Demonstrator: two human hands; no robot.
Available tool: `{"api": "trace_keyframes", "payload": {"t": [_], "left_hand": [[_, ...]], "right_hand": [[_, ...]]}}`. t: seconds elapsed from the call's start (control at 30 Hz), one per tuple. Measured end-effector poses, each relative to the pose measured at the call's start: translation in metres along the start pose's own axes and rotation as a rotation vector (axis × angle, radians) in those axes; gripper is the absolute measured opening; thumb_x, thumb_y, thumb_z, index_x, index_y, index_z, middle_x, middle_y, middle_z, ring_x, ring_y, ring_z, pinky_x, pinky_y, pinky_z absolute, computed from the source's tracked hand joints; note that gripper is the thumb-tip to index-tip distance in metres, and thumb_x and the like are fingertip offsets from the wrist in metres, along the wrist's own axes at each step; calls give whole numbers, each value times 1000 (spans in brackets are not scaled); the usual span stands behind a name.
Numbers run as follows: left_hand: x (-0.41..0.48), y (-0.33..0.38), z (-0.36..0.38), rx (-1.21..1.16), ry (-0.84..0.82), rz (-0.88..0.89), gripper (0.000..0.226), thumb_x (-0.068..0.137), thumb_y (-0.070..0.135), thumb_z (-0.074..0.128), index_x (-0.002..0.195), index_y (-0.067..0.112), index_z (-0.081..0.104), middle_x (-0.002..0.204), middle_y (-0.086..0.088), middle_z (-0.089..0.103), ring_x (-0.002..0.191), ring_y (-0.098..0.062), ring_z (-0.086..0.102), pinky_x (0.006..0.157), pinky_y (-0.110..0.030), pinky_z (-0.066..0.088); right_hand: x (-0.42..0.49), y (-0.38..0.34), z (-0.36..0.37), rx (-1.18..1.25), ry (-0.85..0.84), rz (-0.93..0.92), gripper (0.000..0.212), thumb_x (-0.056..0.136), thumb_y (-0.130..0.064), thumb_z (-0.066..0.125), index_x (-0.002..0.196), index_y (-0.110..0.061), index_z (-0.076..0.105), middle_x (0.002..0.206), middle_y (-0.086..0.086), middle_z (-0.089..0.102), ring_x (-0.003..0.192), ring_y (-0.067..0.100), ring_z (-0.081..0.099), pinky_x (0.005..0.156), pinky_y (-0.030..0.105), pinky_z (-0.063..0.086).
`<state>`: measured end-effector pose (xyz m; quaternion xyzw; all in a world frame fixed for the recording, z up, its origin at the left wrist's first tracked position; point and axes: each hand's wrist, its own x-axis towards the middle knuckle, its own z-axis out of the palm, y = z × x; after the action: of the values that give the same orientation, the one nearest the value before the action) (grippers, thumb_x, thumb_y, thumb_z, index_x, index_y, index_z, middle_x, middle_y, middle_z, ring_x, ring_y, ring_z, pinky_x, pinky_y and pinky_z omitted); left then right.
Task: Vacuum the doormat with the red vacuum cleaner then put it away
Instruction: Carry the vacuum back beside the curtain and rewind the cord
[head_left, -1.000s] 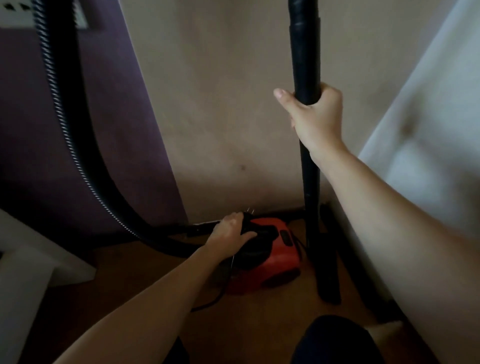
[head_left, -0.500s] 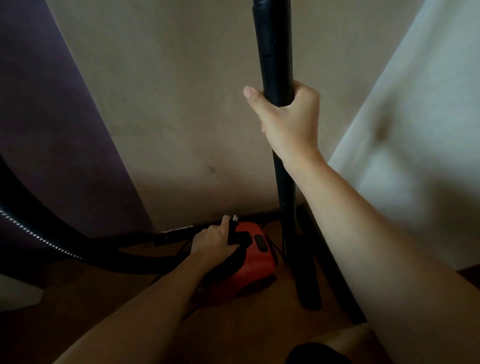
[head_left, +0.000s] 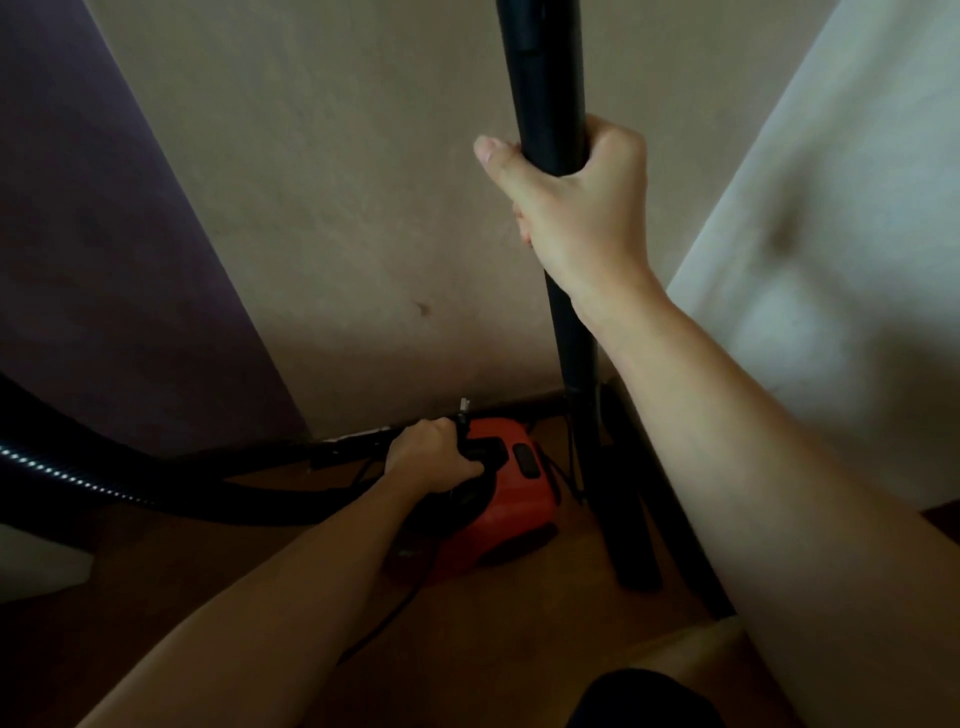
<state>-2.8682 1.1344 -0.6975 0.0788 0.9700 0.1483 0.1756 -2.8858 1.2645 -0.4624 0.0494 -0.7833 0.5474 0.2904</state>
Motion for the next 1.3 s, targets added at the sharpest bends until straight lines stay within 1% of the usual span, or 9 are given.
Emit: {"api": "trace_keyframes", "payload": {"t": [0.1, 0.27, 0.43, 0.5, 0.67, 0.87, 0.97, 1.13, 1.3], "left_hand": [[-4, -4, 3, -58, -26, -1, 44, 76, 52, 73, 84, 15, 51, 69, 3, 48, 72, -22, 57, 60, -35, 47], [-17, -18, -2, -163, -19, -23, 44, 74, 49, 75, 69, 13, 51, 66, -4, 56, 60, -22, 58, 52, -35, 44], [-38, -28, -31, -161, 20, -11, 45, 71, 52, 75, 88, 12, 65, 83, -7, 67, 75, -23, 67, 64, -42, 58], [-48, -27, -47, -115, 38, -18, 46, 71, 53, 75, 92, 13, 64, 84, -3, 65, 75, -21, 65, 62, -39, 56], [-86, -18, -102, -152, 47, -64, 38, 73, 47, 75, 82, 12, 63, 76, -3, 65, 69, -21, 65, 54, -31, 52], [-172, 7, -218, -310, 32, -129, 38, 73, 47, 74, 92, 14, 69, 86, -6, 70, 79, -22, 68, 66, -35, 58], [-225, 29, -294, -328, 32, -134, 35, 76, 45, 75, 89, 13, 67, 82, -4, 69, 75, -20, 67, 63, -33, 55], [-318, 75, -427, -316, 21, -100, 32, 75, 47, 75, 80, 21, 57, 78, 2, 62, 77, -21, 66, 64, -33, 55], [-399, 117, -536, -241, 32, -71, 36, 75, 49, 74, 94, 19, 65, 83, 3, 63, 76, -18, 63, 65, -30, 54]], "right_hand": [[-5, -2, -1, -7, -11, 0, 36, 75, -42, 78, 64, -14, 58, 65, 23, 62, 59, 39, 62, 52, 52, 50], [-7, -3, -2, -12, -15, -3, 47, 76, -41, 77, 70, 0, 56, 63, 27, 57, 57, 43, 58, 50, 51, 47], [0, -9, -7, -16, -3, 7, 55, 71, -46, 75, 75, 7, 58, 67, 31, 57, 60, 45, 58, 49, 52, 47], [5, -16, -8, -4, 10, 14, 56, 72, -45, 75, 77, 8, 59, 69, 33, 57, 62, 46, 58, 49, 52, 47], [19, -58, -15, 57, 23, 72, 51, 76, -38, 78, 75, 9, 59, 68, 33, 58, 60, 46, 57, 48, 50, 47], [51, -168, -43, 73, -12, 175, 55, 77, -37, 76, 70, 13, 54, 63, 35, 53, 56, 48, 53, 49, 49, 44], [74, -248, -61, 80, -36, 191, 54, 77, -36, 76, 69, 13, 54, 62, 35, 54, 55, 46, 52, 51, 47, 44], [114, -387, -102, 99, -48, 239, 44, 81, -28, 80, 70, 8, 57, 56, 21, 52, 48, 27, 49, 50, 44, 43], [133, -515, -148, 106, 16, 251, 31, 87, -15, 79, 71, 4, 60, 52, 6, 53, 42, 13, 50, 47, 29, 42]]}}
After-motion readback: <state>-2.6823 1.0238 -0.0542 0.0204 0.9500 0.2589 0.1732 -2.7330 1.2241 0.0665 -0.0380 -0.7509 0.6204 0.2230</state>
